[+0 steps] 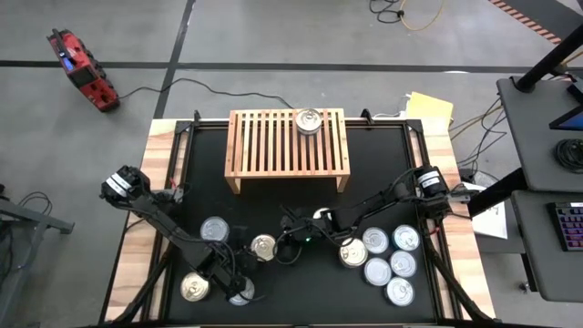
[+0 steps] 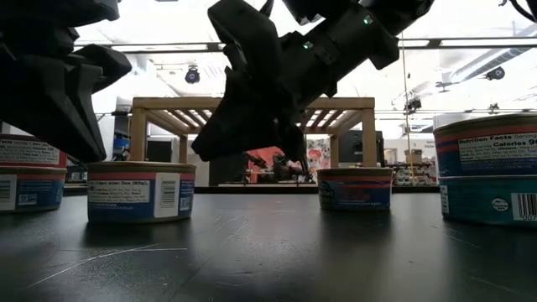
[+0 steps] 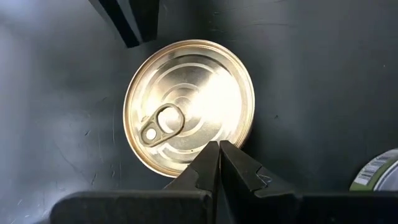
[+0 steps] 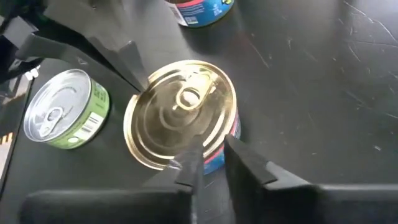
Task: Stack canned seafood by type on shelf
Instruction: Stack the blue and pink tuna can on top of the blue and pink tuna can
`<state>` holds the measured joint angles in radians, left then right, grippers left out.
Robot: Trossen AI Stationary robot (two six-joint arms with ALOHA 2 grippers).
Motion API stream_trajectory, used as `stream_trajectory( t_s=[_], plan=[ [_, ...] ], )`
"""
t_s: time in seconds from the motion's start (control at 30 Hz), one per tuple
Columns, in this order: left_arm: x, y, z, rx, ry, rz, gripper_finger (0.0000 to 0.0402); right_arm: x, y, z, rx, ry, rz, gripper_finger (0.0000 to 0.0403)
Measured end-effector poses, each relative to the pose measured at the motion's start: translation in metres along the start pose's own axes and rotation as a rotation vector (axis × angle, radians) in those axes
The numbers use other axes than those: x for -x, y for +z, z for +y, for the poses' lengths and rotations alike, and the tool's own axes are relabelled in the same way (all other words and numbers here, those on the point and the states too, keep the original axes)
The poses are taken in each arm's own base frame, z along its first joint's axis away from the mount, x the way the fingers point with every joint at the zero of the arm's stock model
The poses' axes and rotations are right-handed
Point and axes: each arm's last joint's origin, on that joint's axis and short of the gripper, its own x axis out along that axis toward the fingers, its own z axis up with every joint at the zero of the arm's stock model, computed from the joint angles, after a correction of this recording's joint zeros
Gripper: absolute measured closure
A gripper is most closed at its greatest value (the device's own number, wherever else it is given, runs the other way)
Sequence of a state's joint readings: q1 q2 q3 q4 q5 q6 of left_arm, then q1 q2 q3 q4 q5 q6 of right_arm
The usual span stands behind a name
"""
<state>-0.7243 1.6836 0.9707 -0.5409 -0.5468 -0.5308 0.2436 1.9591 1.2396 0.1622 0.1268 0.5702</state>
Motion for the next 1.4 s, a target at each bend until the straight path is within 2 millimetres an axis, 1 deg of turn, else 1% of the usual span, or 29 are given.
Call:
stream_trajectory(
  t_s=[0.33, 0.43, 0.53, 0.67, 0.8, 1.0, 1.13, 1.23, 1.3, 1.4],
  plan=[
    [0.0, -0.01, -0.008, 0.045, 0.021, -0.056, 0.0401, -0.002, -0.001, -0.001, -0.124, -0.002, -0.001, 0.0186],
    [-0.002, -0.012, -0.009, 0.059, 0.022, -0.089, 0.0401, -0.002, -0.001, -0.001, -0.127, -0.004, -0.003, 0.0154],
    [-0.002, -0.013, -0.01, 0.065, 0.021, -0.101, 0.0401, -0.002, -0.001, -0.001, -0.129, -0.004, -0.003, 0.0131],
    [-0.003, -0.014, -0.01, 0.07, 0.018, -0.103, 0.0401, -0.002, -0.001, -0.001, -0.129, -0.003, -0.005, 0.0114],
    [-0.002, -0.014, -0.011, 0.087, 0.012, -0.101, 0.0401, -0.002, -0.001, -0.001, -0.128, -0.002, -0.007, 0.0105],
    [-0.001, -0.019, -0.015, 0.127, -0.012, -0.102, 0.0401, -0.002, -0.001, 0.0, -0.127, 0.0, -0.009, 0.0106],
    [-0.006, -0.029, -0.015, 0.11, -0.026, -0.063, 0.0401, -0.002, 0.0, 0.001, -0.129, 0.009, -0.022, 0.011],
    [-0.006, -0.028, -0.016, 0.135, -0.035, -0.099, 0.0401, -0.002, 0.001, 0.001, -0.128, 0.019, -0.034, 0.0105],
    [-0.008, -0.03, -0.015, 0.129, -0.027, -0.096, 0.0401, -0.002, 0.003, 0.003, -0.104, 0.03, -0.048, 0.0099],
    [-0.008, -0.028, -0.016, 0.131, -0.023, -0.115, 0.0401, -0.001, 0.003, 0.008, -0.055, 0.06, -0.076, 0.0094]
  ],
)
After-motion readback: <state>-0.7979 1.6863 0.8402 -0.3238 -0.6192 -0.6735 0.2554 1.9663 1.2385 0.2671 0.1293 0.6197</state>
